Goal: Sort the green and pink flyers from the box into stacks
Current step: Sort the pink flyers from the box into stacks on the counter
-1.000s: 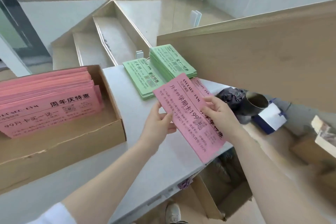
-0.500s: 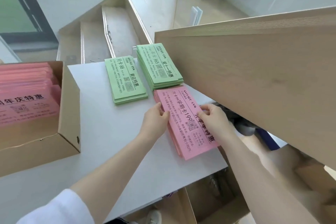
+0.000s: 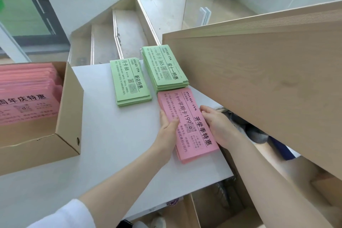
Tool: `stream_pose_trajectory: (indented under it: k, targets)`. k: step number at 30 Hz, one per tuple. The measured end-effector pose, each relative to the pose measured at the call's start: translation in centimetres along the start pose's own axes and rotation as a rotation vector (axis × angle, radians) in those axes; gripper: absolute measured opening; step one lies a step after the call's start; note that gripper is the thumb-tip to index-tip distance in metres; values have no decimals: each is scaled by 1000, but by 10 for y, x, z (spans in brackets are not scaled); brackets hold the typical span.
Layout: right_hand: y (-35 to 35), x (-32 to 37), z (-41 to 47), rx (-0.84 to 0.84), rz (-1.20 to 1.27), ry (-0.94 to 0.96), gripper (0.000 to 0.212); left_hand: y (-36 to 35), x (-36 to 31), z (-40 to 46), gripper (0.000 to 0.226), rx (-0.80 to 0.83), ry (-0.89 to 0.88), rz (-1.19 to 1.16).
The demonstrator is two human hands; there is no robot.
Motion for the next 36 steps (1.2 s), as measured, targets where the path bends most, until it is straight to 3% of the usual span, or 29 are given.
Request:
stream_pose_trajectory:
  k: [3, 7, 11, 13, 16, 19, 23, 31, 36]
  targets:
    - [-1, 1, 4, 46, -4, -17, 28, -9, 3, 0, 70, -7, -25, -57]
    - [-10, 4, 5, 64, -144, 4, 32, -7, 11, 14, 96, -60, -30, 23]
    - [-2, 3, 1, 122, -284, 18, 44, 1, 8, 14, 74, -4, -13, 32]
    - [2, 11, -3, 151, -506, 116, 44, 7, 0, 4, 58, 10, -67, 68]
    - [-3, 22, -8, 126, -1021, 466, 55, 21, -14, -17, 49, -86, -171, 223]
    - [-30, 27, -15, 168, -912, 660, 45, 42, -32, -37, 35, -146, -306, 318]
    - [-84, 46, -6, 187, -724, 761, 26, 71, -59, -71, 32, -227, -490, 371]
    - [-220, 83, 1, 461, -589, 892, 24, 155, -110, -153, 28, -434, -785, 470]
    - [-308, 92, -7, 546, -571, 1003, 24, 248, -133, -197, 25, -628, -829, 526]
Point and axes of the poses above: each hand's wrist, its own z-axis towards the middle knuckle, its own y-axis out of the back of the hand, x = y × z, the point moved 1 cm from there along z, towards the middle knuckle, and after that the axes turned 15 degrees about y, right-handed, at the moved point
